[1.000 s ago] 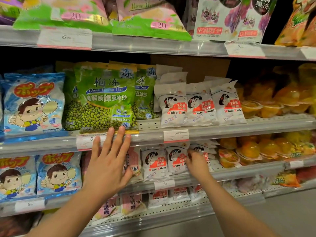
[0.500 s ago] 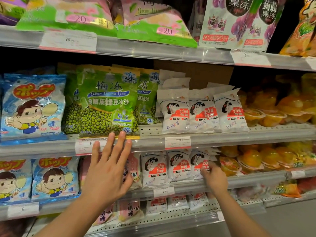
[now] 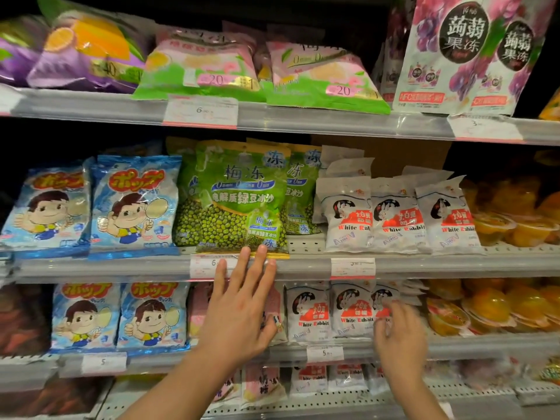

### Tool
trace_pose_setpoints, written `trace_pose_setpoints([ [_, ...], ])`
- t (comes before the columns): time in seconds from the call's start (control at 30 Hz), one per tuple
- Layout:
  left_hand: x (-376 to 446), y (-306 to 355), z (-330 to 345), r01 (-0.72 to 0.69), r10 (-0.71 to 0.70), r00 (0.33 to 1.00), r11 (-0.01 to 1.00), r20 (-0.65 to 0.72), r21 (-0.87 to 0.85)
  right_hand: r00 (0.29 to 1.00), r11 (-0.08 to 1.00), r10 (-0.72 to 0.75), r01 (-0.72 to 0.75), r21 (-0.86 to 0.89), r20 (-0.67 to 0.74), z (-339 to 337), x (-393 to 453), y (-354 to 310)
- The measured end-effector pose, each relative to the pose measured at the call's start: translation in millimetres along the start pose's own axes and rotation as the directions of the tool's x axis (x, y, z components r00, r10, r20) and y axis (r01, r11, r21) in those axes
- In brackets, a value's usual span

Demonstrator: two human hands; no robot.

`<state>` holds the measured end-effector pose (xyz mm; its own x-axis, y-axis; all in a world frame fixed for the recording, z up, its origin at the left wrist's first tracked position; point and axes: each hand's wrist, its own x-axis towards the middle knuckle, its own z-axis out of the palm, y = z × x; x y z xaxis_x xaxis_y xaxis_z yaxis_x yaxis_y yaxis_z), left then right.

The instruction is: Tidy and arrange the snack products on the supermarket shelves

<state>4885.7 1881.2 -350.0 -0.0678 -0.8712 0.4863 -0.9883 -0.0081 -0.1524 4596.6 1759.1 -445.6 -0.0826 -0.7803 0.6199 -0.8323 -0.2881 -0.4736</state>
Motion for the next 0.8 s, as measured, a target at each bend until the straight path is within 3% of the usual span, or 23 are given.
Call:
trace_pose_setpoints([
  [0.07,-0.6,-0.6,-3.9,-0.001,0.001,1.000,1.000,0.009,-0.016,0.957,0.955,-0.285,0.288,0.074,-0.057,-7.9,-10.9,-41.4],
  [0.13,-1.6,-2.8,-10.9,-0.008,0.008,1.000,0.999,0.021,-0.046,0.862,0.858,-0.493,0.505,0.098,-0.121,-15.7,-15.0,-81.7],
  [0.23,-11.9,-9.5,-17.5,-0.042,0.035,0.999,0.982,-0.039,-0.185,0.791,0.789,-0.605,0.611,0.065,-0.089,-24.7,-15.7,-130.6],
  [0.37,-48.5,-28.0,-8.6,0.077,-0.142,0.966,0.956,-0.217,-0.284,0.805,0.809,-0.587,0.588,0.010,0.082,-19.2,-15.2,-153.0],
  [0.5,-68.1,-56.9,10.6,0.355,-0.396,0.908,0.901,-0.136,-0.250,0.817,0.816,-0.564,0.574,-0.070,0.120,-9.0,-16.4,-149.2],
  [0.6,-71.8,-60.2,16.3,0.361,-0.382,0.921,0.910,-0.078,-0.204,0.837,0.836,-0.534,0.544,-0.074,0.118,-7.9,-22.4,-154.4],
  [0.7,-72.1,-65.1,3.2,0.362,-0.366,0.931,0.916,0.011,-0.174,0.864,0.873,-0.459,0.482,-0.075,0.208,-14.3,-24.1,-163.5],
  [0.8,-72.1,-67.7,-25.7,0.372,-0.348,0.923,0.916,0.165,-0.148,0.799,0.867,-0.454,0.498,-0.013,0.395,-37.8,-20.7,-168.4],
])
